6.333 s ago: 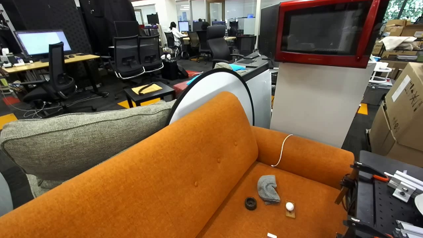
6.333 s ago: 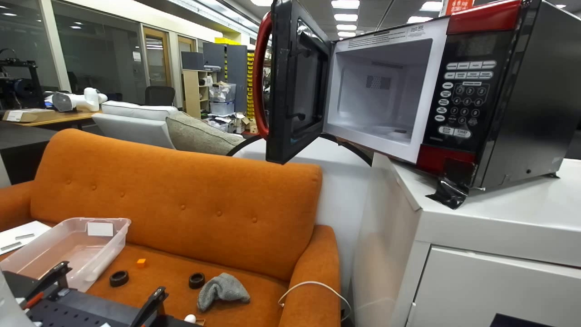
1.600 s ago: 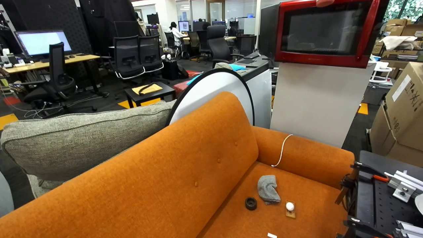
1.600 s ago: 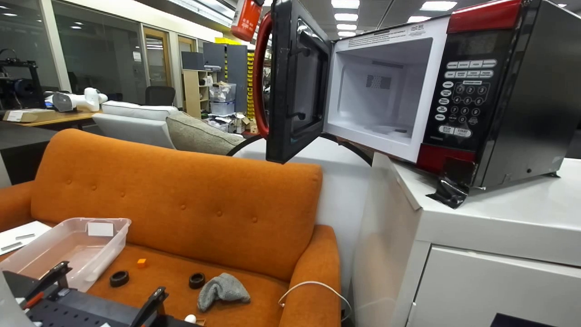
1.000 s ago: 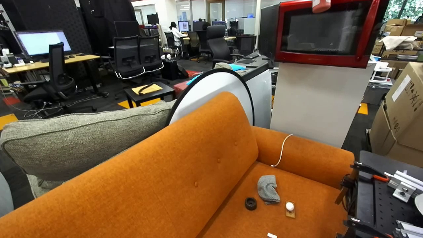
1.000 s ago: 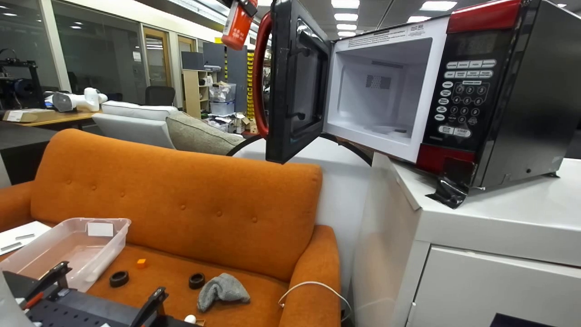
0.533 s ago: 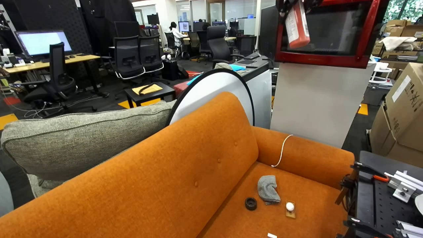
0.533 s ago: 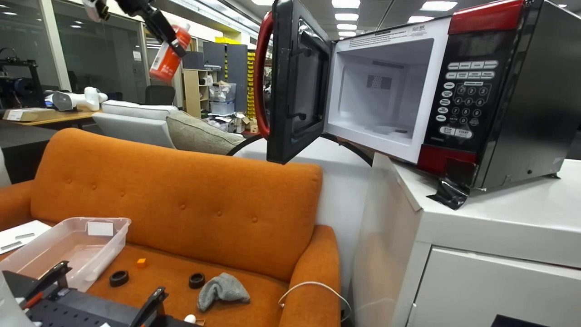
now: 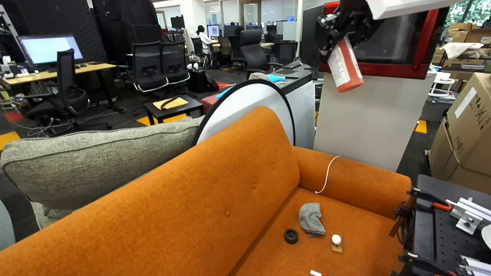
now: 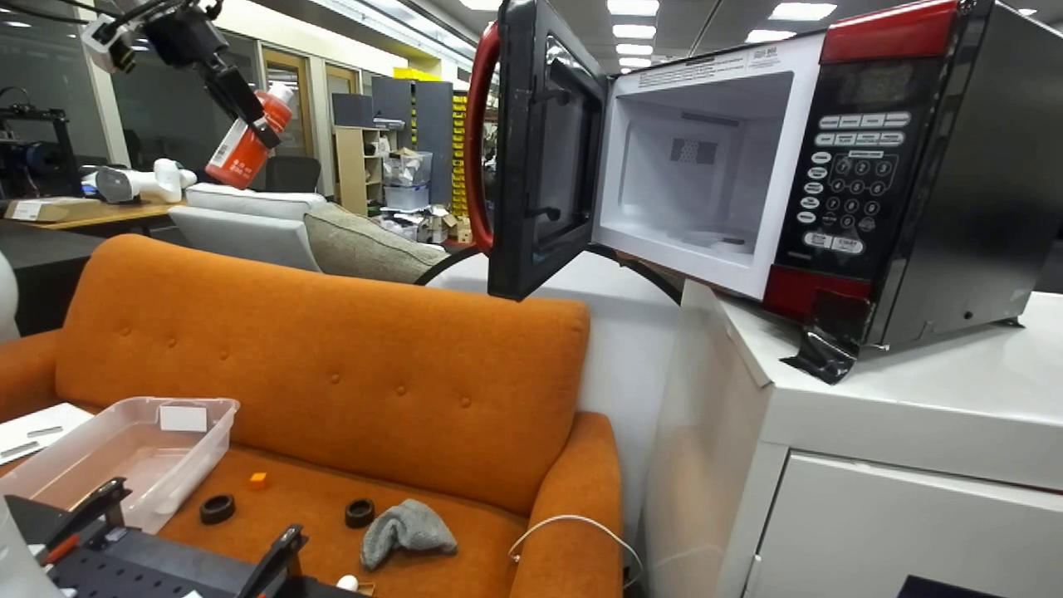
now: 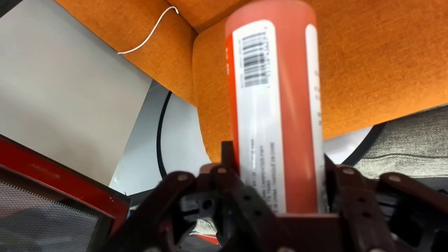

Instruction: Remove the bottle from the top of the microwave and put it in the box on the couch

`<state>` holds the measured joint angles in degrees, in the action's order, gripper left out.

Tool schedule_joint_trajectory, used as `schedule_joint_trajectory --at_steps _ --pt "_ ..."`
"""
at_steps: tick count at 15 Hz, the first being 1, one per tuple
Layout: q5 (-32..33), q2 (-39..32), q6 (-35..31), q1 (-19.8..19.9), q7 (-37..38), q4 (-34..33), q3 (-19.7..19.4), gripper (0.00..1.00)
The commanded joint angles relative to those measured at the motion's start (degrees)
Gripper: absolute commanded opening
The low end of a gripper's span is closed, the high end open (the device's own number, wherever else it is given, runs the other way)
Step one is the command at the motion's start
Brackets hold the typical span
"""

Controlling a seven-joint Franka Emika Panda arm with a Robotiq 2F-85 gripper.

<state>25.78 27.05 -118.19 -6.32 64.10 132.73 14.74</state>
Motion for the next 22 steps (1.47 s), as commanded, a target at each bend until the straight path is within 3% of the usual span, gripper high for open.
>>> schedule_joint_trajectory --at_steps 1,5,6,9,17,20,21,22 --pt "-0.6 0.1 -0.1 1.3 -0.5 -0.1 1.0 0.52" --pt "-0.6 0.1 -0.1 1.3 -0.5 -0.1 1.0 0.52" --pt "-0.6 0.1 -0.1 1.3 -0.5 -0.1 1.1 0.27" --pt "-2.1 -1.4 -2.8 -0.9 -1.7 1.0 1.9 0.27" --pt "-14.1 -11.7 -17.5 -9.2 -6.7 3.3 6.5 0.27" --pt "-15.3 -15.5 -17.1 -9.7 -9.6 2.3 6.9 0.27" --pt "-14.1 -14.2 -17.3 -9.4 -6.5 3.7 7.6 0.52" --pt "-14.1 -15.0 -17.3 -9.4 -7.1 3.6 7.5 0.52"
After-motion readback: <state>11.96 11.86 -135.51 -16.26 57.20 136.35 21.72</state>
